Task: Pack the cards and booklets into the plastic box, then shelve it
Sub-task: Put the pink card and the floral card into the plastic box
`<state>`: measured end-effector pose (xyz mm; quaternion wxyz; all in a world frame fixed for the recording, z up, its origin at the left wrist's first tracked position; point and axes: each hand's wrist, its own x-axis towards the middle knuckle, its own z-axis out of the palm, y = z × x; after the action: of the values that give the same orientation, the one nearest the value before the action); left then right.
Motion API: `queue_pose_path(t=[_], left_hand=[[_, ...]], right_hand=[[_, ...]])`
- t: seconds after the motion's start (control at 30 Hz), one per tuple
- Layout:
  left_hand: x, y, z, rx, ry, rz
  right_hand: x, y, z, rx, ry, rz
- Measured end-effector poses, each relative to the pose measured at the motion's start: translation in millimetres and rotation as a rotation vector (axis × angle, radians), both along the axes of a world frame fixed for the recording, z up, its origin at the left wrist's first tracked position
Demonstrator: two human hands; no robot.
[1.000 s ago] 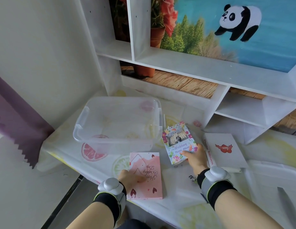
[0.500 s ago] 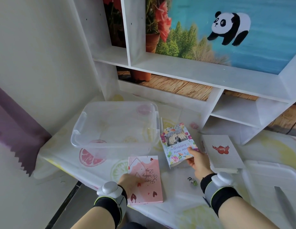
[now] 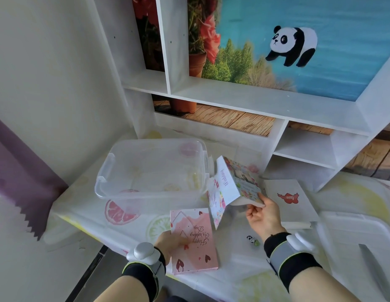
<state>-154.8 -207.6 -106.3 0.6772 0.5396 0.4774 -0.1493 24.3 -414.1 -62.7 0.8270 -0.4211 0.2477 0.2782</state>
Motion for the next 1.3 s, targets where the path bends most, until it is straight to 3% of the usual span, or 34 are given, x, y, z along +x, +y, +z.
queue_pose_path(t=[0.4,0.63,0.87,1.13,1.3], left_hand=[[18.4,-47.0,69.3,0.093,-0.325,-0.17],[32.3,-67.7,106.3,-0.087,-0.44,-0.014],[21.9,-78.4,122.7,-0.201,-0.506,-0.09],[28.5,-26.4,148.5,-0.079,-0.64,0.052],[28.5,15.9,161.6,0.027,-0.658,0.131]], right_hand=[[5.5,-24.9,22.8,0.213,-0.036,-0.052],[14.8,-34.7,51.4,0.251,-0.147,-0.001],[23.7,-43.2,65.2,0.321,-0.06,0.071],[23.3,-29.0,84.5,0.26,-0.189,0.036],[21.6,-2.0,93.6,0.251,-0.313,0.124]])
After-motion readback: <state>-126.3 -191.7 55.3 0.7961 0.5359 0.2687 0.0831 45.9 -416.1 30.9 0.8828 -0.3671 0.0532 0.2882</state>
